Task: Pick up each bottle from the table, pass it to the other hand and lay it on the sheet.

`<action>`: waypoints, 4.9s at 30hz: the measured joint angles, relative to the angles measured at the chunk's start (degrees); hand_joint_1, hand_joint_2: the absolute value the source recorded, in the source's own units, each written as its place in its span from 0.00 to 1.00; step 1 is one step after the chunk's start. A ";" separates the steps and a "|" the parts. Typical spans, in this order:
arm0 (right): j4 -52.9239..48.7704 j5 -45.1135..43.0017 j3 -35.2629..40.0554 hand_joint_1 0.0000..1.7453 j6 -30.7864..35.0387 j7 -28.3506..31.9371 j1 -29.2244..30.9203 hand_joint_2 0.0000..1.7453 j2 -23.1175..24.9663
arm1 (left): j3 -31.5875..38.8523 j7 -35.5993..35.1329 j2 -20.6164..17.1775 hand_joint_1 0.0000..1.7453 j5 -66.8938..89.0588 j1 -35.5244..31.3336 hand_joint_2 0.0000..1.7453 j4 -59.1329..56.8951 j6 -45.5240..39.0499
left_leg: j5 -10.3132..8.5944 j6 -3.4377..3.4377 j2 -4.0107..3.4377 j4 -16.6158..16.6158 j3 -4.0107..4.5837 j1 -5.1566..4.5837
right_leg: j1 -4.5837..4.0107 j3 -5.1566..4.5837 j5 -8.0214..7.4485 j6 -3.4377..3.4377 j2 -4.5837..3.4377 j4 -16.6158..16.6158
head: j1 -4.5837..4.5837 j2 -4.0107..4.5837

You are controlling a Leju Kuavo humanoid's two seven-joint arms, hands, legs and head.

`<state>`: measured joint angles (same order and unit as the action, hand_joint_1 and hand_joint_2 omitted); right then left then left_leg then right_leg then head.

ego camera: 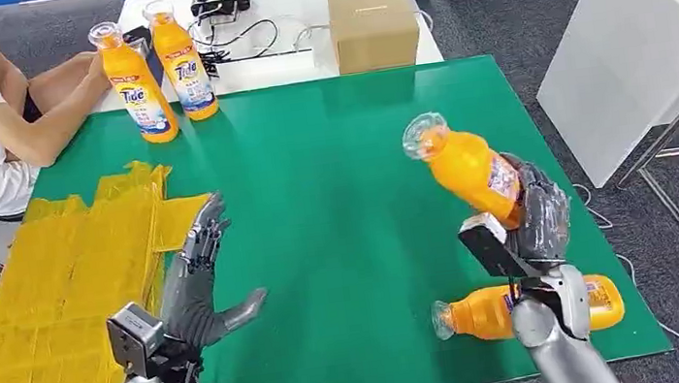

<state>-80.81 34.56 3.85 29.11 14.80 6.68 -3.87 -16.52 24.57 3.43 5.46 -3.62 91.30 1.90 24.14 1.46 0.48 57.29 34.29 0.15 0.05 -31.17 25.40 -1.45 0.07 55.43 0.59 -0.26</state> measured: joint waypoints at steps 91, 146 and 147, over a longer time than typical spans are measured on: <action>11.04 -13.25 38.34 0.00 -22.64 6.64 13.02 1.00 11.91 | -5.53 1.25 1.79 1.00 -18.12 -7.16 1.00 -10.29 1.24 | -0.03 -0.02 -0.03 0.01 0.03 0.03 | 0.00 -0.06 -0.01 0.01 -0.02 0.02 | 0.04 0.00; -18.40 -16.40 18.80 0.00 -23.40 12.04 -8.27 1.00 5.92 | -3.65 -27.52 -7.80 1.00 66.71 -33.84 1.00 -48.24 -7.87 | -0.10 -0.13 -0.11 0.01 0.08 0.06 | 0.00 -0.12 -0.04 0.02 -0.03 0.06 | 0.04 0.00; -18.24 -16.31 18.82 0.00 -23.58 11.95 -8.20 1.00 6.03 | -3.94 -27.65 -7.74 1.00 66.73 -34.33 1.00 -49.69 -7.30 | -0.10 -0.13 -0.11 0.01 0.09 0.06 | 0.00 -0.12 -0.03 0.02 -0.03 0.06 | 0.07 0.00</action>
<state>-99.05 18.25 22.67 5.53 26.75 -1.52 2.16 -20.46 -3.08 -4.31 72.19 -37.95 41.61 -5.40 24.05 1.33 0.37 57.30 34.38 0.21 0.05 -31.30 25.36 -1.43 0.04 55.49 0.66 -0.26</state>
